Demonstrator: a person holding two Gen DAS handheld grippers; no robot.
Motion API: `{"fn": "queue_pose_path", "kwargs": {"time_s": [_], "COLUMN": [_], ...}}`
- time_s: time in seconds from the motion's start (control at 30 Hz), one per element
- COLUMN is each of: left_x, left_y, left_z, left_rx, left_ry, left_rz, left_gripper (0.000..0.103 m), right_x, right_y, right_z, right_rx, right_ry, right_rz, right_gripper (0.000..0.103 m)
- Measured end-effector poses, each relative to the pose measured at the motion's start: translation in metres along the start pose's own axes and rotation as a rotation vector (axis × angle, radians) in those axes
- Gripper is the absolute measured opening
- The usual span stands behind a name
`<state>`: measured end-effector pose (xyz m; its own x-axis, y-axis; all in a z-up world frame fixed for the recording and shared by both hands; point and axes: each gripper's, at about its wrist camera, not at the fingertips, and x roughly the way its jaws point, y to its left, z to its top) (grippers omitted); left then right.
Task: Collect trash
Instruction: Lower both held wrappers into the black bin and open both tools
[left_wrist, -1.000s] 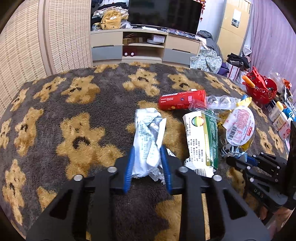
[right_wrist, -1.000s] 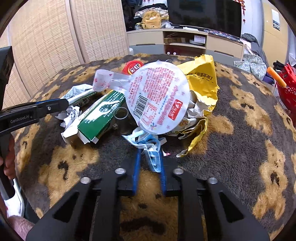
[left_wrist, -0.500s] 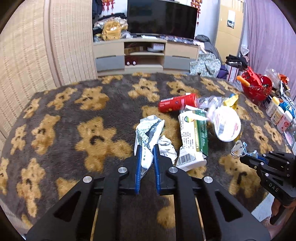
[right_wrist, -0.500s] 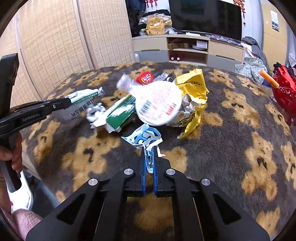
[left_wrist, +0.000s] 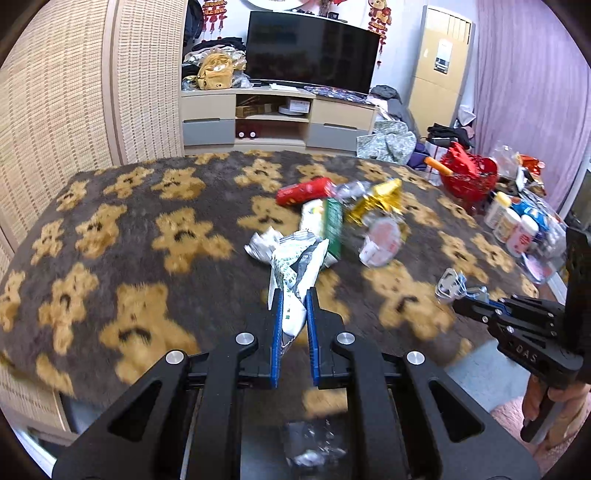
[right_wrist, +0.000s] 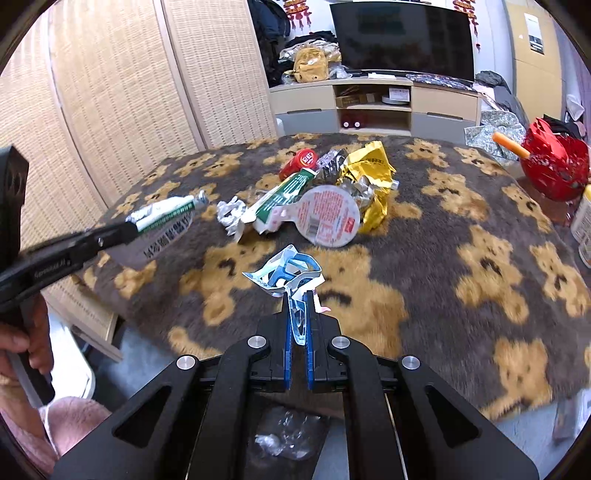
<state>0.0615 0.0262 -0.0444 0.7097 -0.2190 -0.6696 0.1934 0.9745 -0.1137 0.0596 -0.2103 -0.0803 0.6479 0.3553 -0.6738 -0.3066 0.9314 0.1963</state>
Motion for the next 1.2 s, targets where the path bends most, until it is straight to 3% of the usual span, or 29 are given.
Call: {"fn": "queue_pose_path", "kwargs": {"time_s": [0.37, 0.7, 0.93, 1.2], "left_x": [-0.026, 0.002, 0.045, 0.073], "left_y": [-0.035, -0.059, -0.058, -0.047], "left_z": [-0.09, -0.166, -0.192, -0.202], "left_rx": [-0.014, -0.043, -0.045, -0.063], "left_ry": [0.085, 0.279, 0.384, 0.426], "left_rz": [-0.042, -0.123, -0.11, -0.101], "left_gripper": [0.011, 0.011, 0.011, 0.011], "right_x": [-0.026, 0.007, 0.039, 0.076], "right_y": [0.016, 0.011, 0.006, 0.003], "right_z": [-0.068, -0.127, -0.143, -0.155], "right_rx": [0.038, 0.126, 0.175, 0.211], "right_ry": [0.054, 0.211, 0.276, 0.348], "right_rz": [-0.031, 0.017, 0.044, 0.068], "right_gripper": [0.007, 0.007, 0.007, 0.01]}}
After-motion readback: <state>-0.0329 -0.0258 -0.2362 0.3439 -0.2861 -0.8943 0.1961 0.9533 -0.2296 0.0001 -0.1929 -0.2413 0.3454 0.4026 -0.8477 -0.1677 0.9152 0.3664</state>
